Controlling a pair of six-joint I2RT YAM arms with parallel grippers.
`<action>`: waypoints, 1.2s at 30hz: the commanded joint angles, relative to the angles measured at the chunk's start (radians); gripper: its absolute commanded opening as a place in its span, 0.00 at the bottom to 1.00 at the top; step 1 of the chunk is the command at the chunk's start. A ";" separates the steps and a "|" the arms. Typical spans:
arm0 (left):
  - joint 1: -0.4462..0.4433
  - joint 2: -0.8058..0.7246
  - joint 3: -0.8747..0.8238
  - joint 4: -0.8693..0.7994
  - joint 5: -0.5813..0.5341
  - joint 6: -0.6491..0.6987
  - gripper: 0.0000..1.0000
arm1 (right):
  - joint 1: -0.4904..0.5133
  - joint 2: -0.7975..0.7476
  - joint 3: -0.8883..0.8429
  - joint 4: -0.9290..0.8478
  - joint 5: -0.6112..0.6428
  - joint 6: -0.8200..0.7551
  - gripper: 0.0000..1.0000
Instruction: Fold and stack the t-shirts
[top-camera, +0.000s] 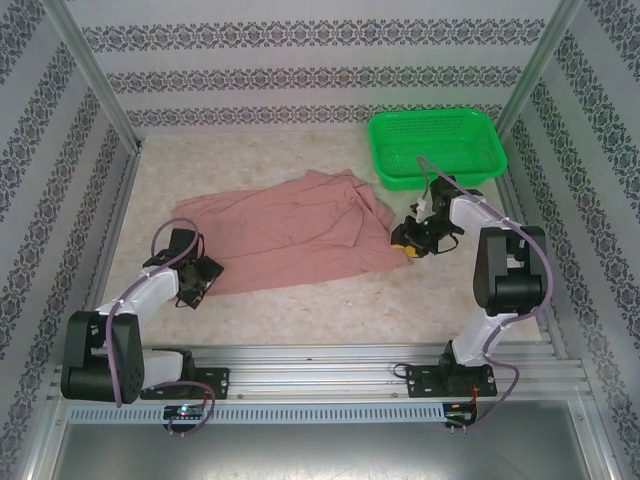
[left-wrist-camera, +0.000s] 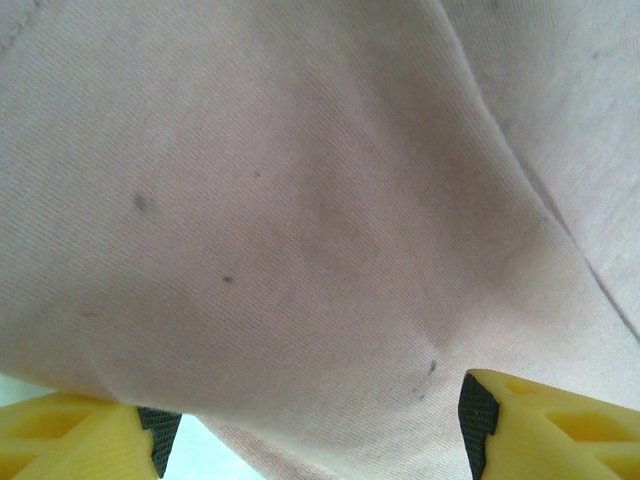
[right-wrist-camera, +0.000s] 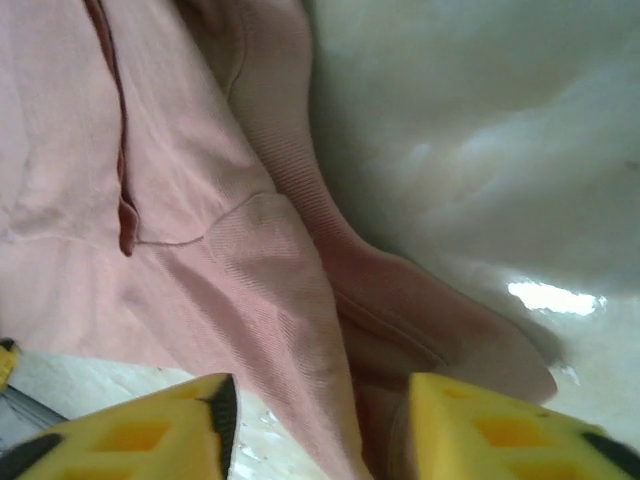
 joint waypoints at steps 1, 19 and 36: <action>0.046 0.016 -0.044 -0.001 -0.029 0.027 0.76 | 0.002 0.007 -0.006 -0.026 0.021 -0.016 0.20; 0.192 -0.014 -0.087 -0.009 0.015 0.135 0.76 | -0.033 -0.127 -0.162 -0.178 0.194 0.083 0.00; 0.052 -0.152 0.237 -0.076 0.114 0.192 0.88 | 0.168 -0.325 -0.005 -0.094 0.089 0.108 0.71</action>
